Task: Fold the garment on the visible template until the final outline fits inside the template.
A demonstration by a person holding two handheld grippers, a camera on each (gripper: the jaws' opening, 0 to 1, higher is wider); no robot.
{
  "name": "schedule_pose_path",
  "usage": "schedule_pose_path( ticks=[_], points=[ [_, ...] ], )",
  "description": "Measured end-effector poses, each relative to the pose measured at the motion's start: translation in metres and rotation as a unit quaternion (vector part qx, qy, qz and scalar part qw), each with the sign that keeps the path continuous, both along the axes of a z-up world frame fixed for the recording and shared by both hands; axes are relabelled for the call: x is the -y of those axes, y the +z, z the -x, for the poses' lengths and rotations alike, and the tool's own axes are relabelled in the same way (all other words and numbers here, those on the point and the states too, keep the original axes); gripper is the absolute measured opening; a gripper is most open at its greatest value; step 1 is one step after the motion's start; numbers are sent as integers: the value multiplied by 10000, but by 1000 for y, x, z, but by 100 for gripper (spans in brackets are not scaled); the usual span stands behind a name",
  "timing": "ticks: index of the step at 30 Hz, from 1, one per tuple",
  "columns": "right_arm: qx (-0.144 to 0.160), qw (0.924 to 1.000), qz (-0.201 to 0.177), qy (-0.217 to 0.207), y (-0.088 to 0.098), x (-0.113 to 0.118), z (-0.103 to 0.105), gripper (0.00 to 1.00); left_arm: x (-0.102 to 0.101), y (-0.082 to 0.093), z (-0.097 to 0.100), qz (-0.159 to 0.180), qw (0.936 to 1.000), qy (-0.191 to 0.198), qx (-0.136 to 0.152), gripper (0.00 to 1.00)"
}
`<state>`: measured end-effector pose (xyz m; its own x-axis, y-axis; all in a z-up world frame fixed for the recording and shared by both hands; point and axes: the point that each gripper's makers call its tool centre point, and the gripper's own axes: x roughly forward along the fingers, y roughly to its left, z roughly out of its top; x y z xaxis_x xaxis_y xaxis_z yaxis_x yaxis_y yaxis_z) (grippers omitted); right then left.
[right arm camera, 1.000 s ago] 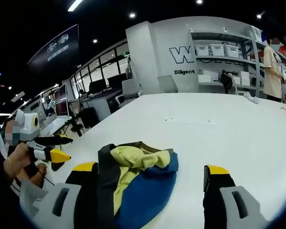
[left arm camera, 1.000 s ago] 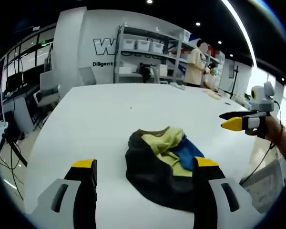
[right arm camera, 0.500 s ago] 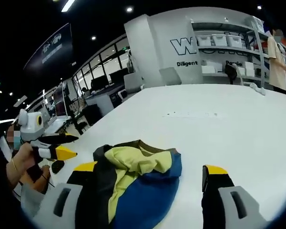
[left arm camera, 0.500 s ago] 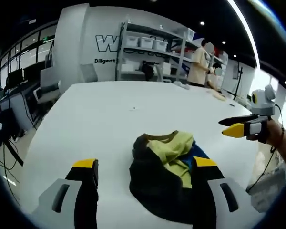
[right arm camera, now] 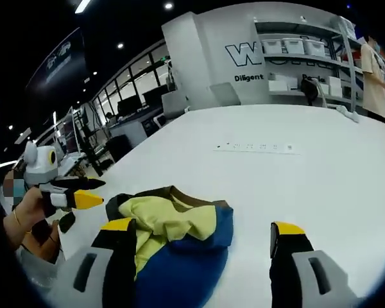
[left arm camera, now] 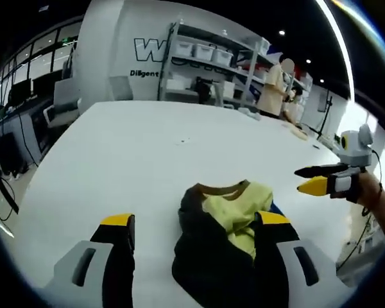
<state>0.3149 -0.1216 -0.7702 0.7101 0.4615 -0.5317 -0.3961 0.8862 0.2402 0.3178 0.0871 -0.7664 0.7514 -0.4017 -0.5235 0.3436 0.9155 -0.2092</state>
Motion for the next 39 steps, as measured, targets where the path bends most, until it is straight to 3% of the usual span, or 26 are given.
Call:
schedule_pose_path(
  ticks=[5, 10, 14, 19, 23, 27, 30, 33, 39],
  points=[
    [48, 9995, 289, -94, -9, 7, -12, 76, 2, -10, -8, -13, 9999, 0, -104, 66],
    [-109, 9994, 285, -168, -22, 7, -22, 74, 4, -26, -11, -176, 9993, -120, -291, 50],
    [-289, 9991, 117, -273, -31, 8, -27, 70, 6, -33, -11, -182, 9989, -145, -397, 48],
    [-300, 9987, 82, -392, -38, 11, -33, 54, 11, -38, -11, -235, 9984, -288, -426, 27],
    [-346, 9985, 112, -418, -44, 10, -36, 52, 14, -42, -11, -219, 9978, -381, -499, 17],
    [-412, 9983, 113, -396, -50, 5, -38, 43, 12, -47, -12, -286, 9975, -350, -542, 15],
    [-478, 9972, 281, -498, -57, 8, -39, 41, 10, -50, -13, -311, 9973, -328, -580, 12],
    [-514, 9971, 339, -450, -62, 7, -39, 26, 10, -51, -13, -309, 9971, -344, -604, 9],
    [-701, 9960, 267, -479, -72, 4, -38, 19, 8, -51, -14, -281, 9970, -354, -632, 1]
  ],
)
